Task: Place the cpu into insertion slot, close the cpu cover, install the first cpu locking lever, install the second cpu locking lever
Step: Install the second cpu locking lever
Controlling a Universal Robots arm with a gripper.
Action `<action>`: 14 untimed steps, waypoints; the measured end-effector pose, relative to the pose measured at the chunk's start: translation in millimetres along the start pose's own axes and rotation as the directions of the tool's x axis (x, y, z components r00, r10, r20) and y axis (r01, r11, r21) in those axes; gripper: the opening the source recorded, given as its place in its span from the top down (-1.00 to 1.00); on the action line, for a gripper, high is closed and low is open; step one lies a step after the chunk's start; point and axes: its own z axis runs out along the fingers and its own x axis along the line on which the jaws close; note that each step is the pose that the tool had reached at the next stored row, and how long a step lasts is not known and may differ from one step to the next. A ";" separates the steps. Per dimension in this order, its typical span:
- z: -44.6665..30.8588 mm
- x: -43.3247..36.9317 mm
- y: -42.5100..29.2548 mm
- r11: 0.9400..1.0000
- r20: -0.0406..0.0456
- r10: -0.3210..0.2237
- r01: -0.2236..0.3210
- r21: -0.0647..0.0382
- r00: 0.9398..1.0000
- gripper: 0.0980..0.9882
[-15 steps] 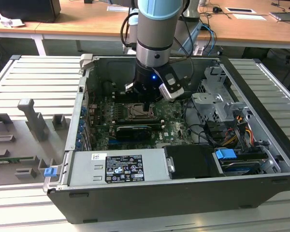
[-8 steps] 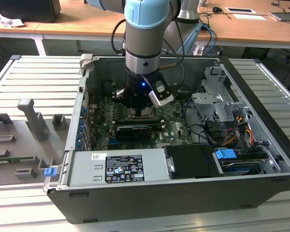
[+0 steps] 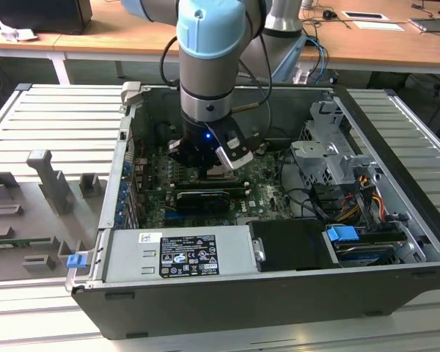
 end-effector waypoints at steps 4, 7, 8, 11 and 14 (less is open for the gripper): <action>-0.3 4.3 -3.9 1.000 0.002 0.000 0.000 -0.006 1.000 0.98; -0.2 6.4 -6.1 1.000 0.003 0.000 0.000 -0.018 1.000 0.98; 1.0 6.8 -7.4 1.000 0.004 0.000 0.000 -0.022 1.000 0.98; 5.7 9.7 -8.2 0.999 0.005 0.000 0.000 -0.039 1.000 0.98; 8.3 10.7 -9.0 0.999 0.007 0.000 0.000 -0.054 1.000 0.98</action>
